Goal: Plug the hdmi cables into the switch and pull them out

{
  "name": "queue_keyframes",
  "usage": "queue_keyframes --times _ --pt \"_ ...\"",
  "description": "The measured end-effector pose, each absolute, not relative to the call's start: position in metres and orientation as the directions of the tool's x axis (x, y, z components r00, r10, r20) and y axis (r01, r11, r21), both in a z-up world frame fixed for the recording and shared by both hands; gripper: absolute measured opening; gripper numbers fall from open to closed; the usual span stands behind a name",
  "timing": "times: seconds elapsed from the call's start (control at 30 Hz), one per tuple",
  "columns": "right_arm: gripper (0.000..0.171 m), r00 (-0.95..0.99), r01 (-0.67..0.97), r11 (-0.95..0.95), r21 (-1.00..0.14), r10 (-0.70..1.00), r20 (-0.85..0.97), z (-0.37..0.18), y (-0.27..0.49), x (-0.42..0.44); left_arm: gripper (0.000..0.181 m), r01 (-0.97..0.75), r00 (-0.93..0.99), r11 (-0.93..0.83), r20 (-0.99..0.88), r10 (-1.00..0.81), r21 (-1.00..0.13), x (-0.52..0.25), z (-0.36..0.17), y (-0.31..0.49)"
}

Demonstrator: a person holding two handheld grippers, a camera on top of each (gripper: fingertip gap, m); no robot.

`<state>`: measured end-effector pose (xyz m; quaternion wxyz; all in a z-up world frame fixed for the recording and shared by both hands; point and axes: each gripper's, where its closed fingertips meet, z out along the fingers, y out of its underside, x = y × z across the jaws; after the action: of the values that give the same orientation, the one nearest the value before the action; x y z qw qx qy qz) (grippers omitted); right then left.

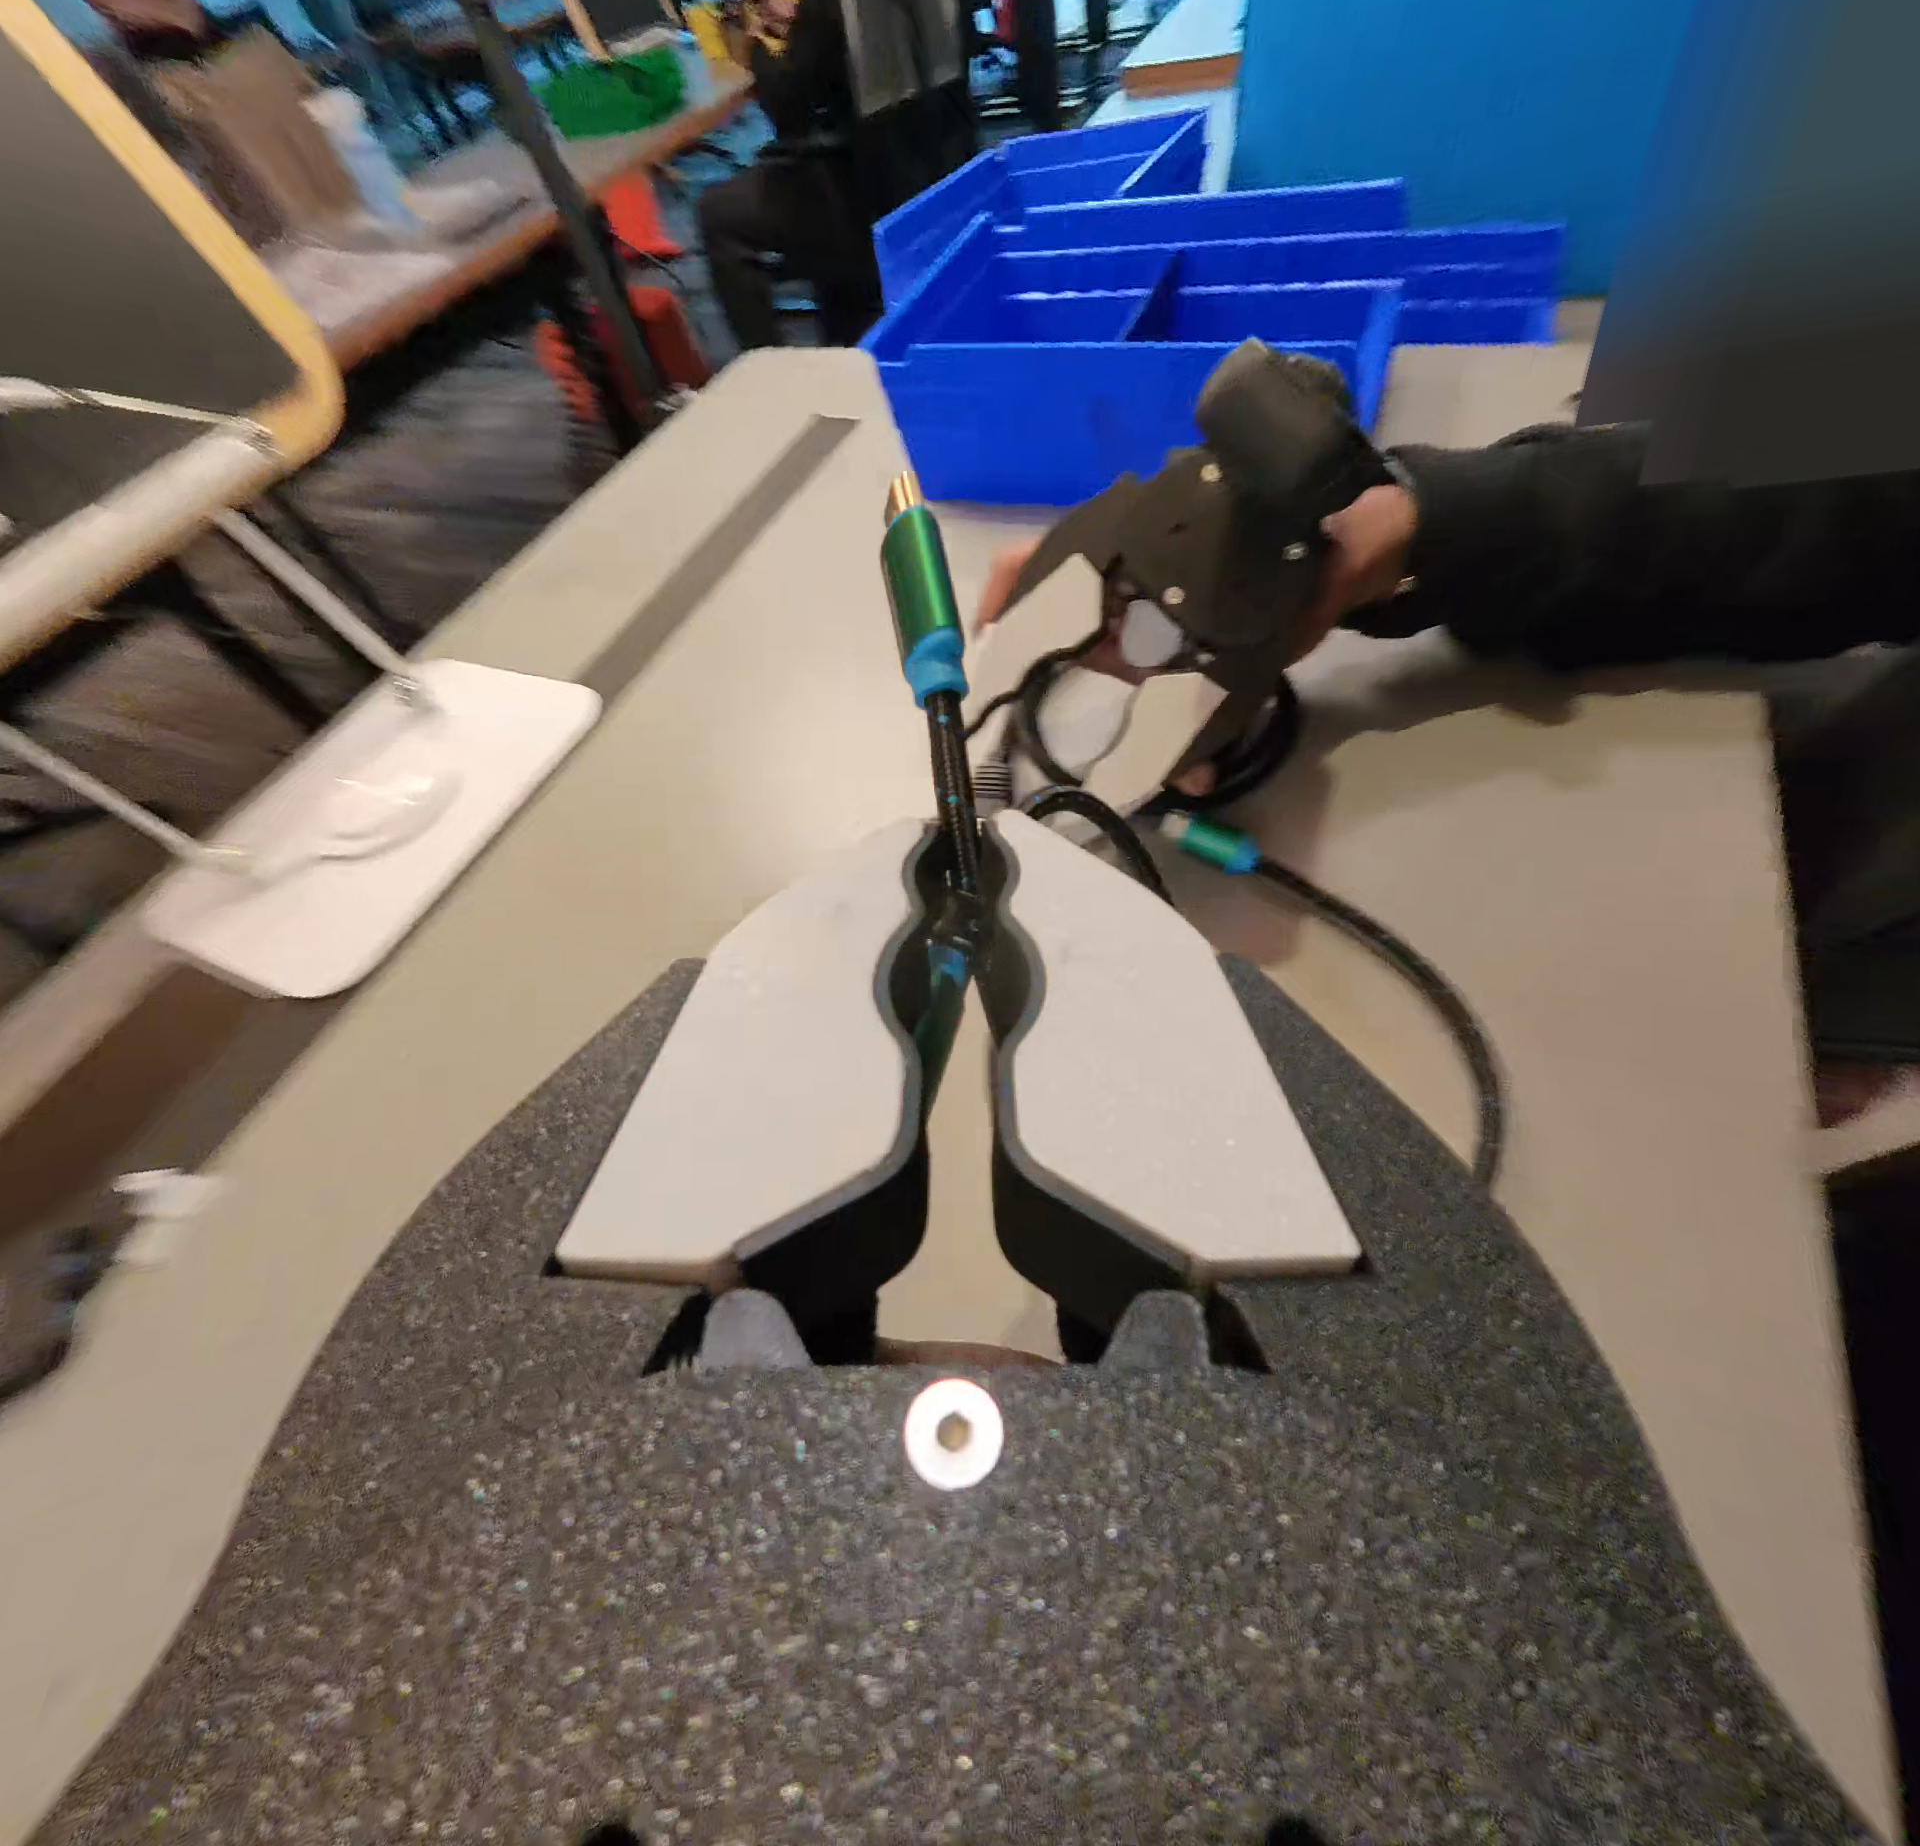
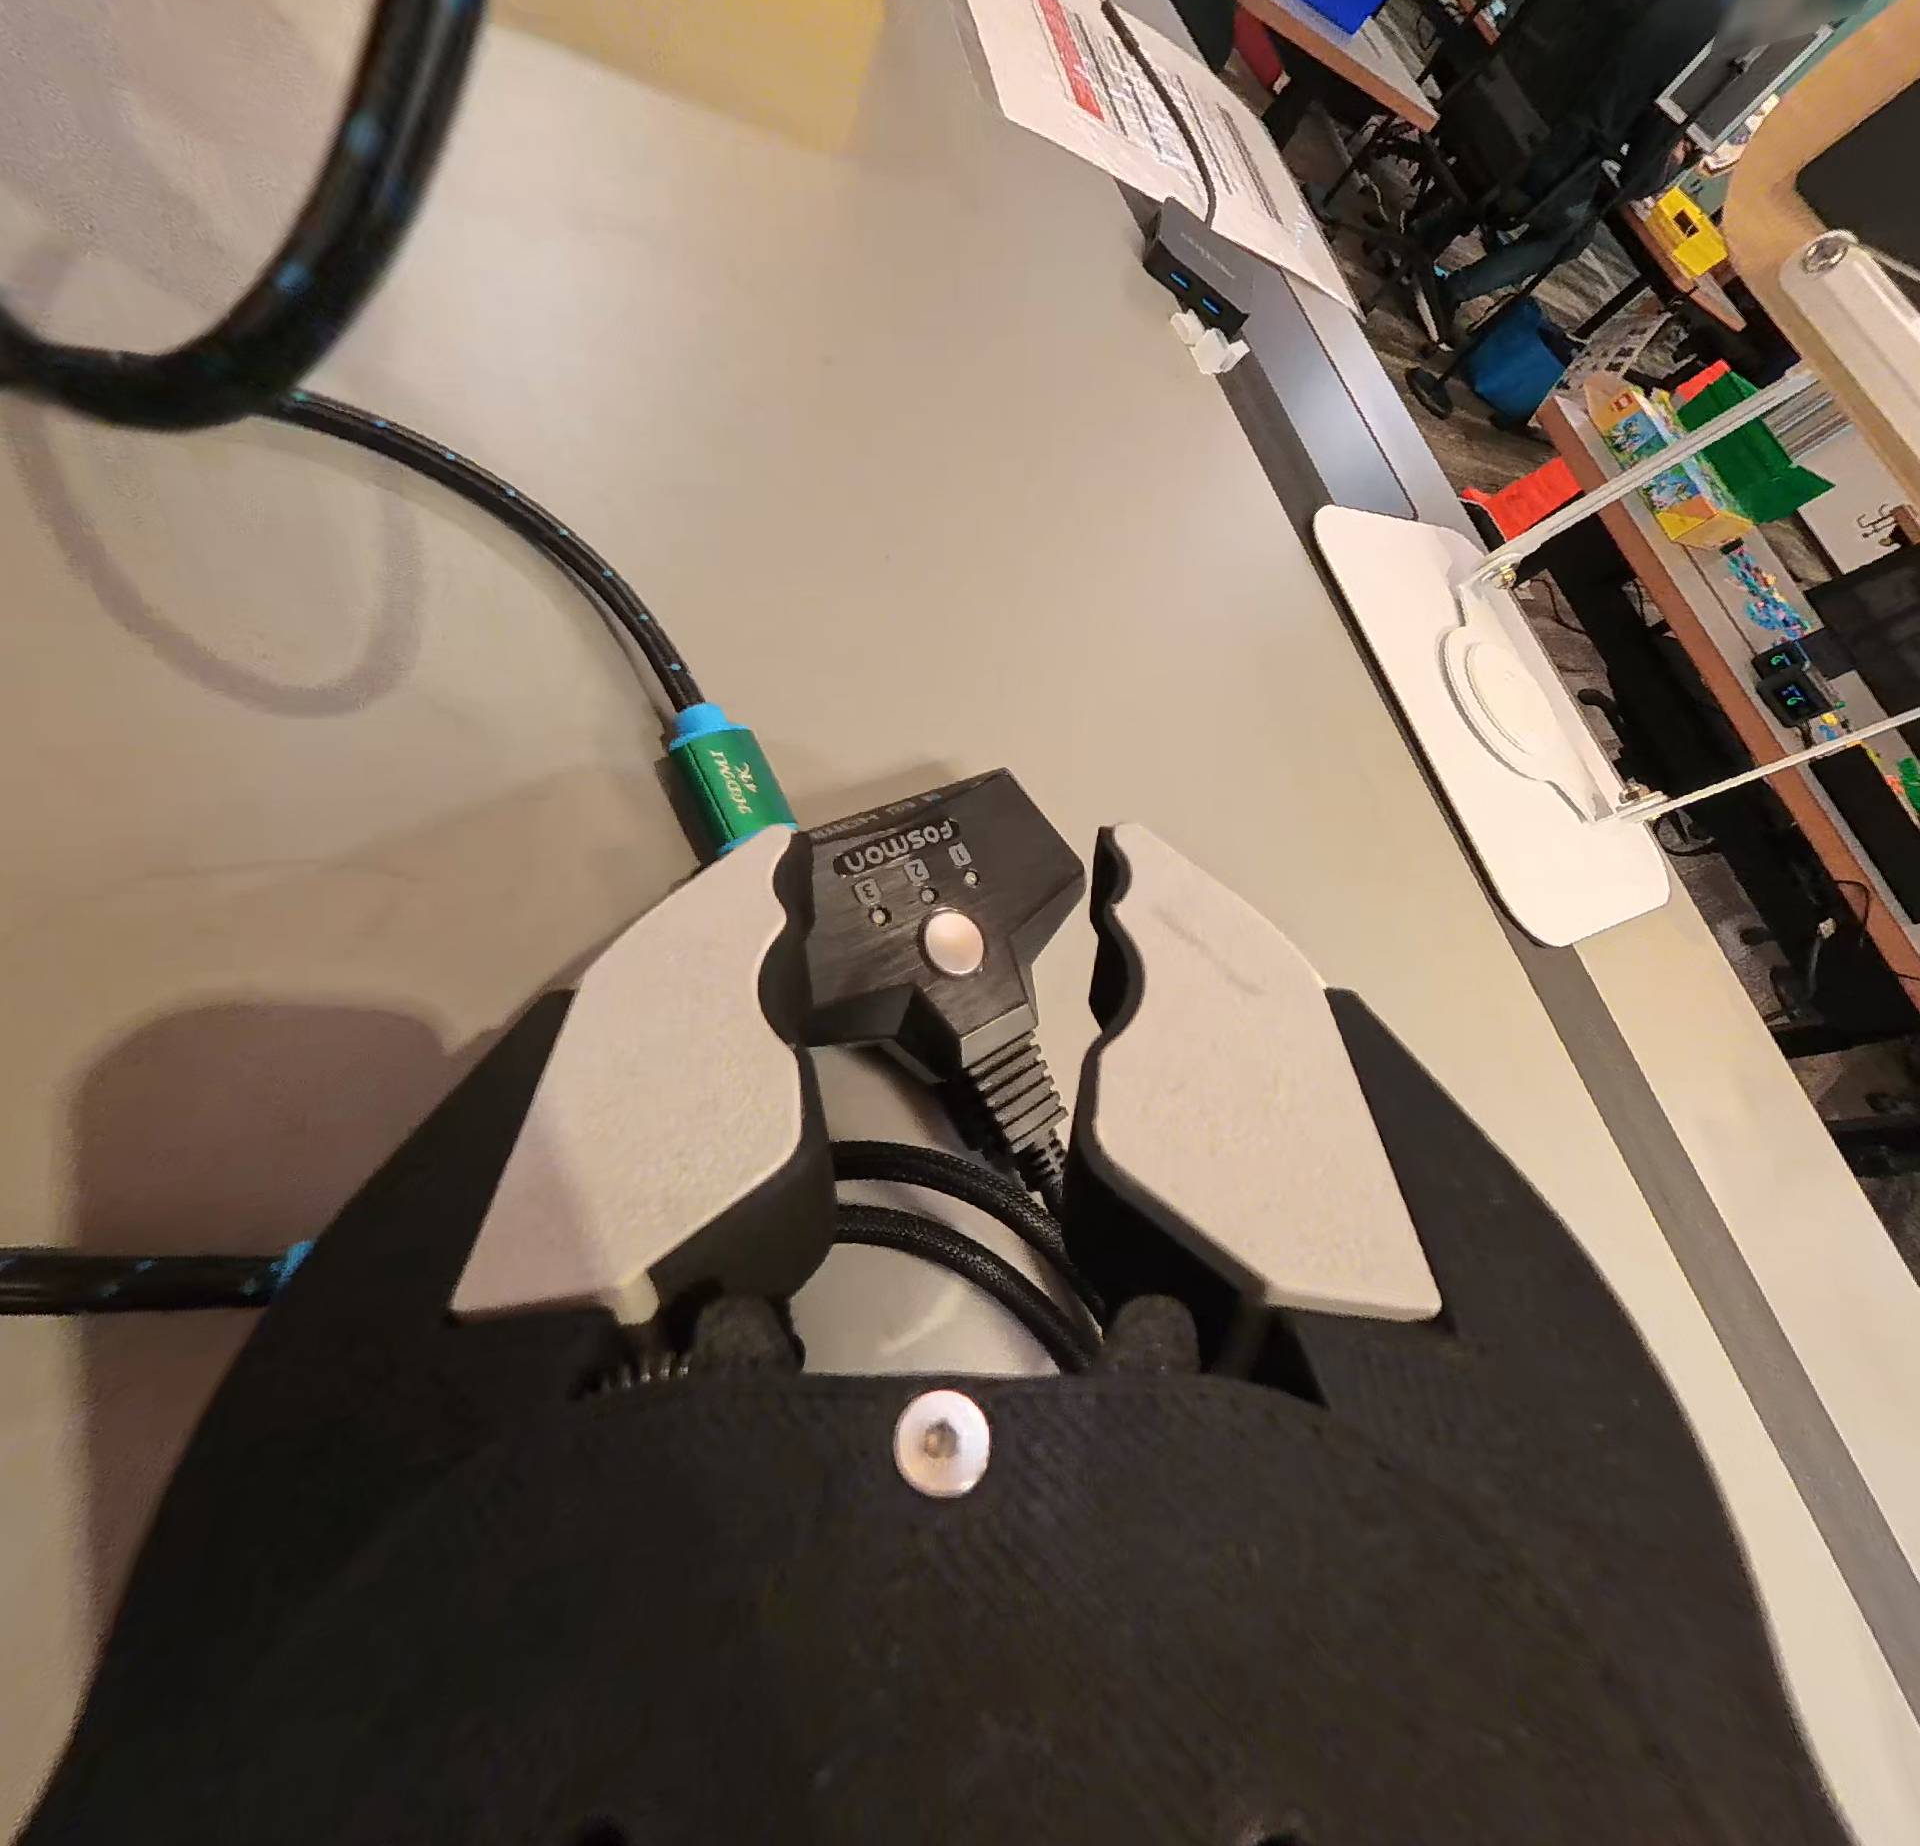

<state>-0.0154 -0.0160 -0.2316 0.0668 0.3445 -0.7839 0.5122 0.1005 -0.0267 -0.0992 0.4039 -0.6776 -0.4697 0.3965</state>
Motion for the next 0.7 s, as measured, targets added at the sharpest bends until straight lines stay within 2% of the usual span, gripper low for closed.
queue_keyframes --times 0.2,0.27,0.5,0.7 --pt "0.051 -0.751 -0.612 0.238 -0.754 -0.475 0.459 -0.234 -0.016 -0.013 0.006 0.498 0.309 0.02 0.199 0.93 -0.867 0.076 -0.168 -0.028" --pt "0.051 -0.751 -0.612 0.239 -0.754 -0.475 0.459 -0.234 -0.016 -0.013 0.006 0.541 0.305 0.054 0.255 0.917 -0.84 0.065 -0.193 -0.033" --pt "0.045 -0.769 -0.591 0.241 -0.77 -0.457 0.447 -0.238 -0.017 -0.019 0.007 0.623 0.249 0.008 0.208 0.946 -0.782 0.043 -0.247 -0.055" --pt "0.044 -0.779 -0.572 0.232 -0.787 -0.455 0.432 -0.237 -0.016 -0.019 0.007 0.629 0.29 -0.057 0.166 0.942 -0.775 0.046 -0.267 -0.049"
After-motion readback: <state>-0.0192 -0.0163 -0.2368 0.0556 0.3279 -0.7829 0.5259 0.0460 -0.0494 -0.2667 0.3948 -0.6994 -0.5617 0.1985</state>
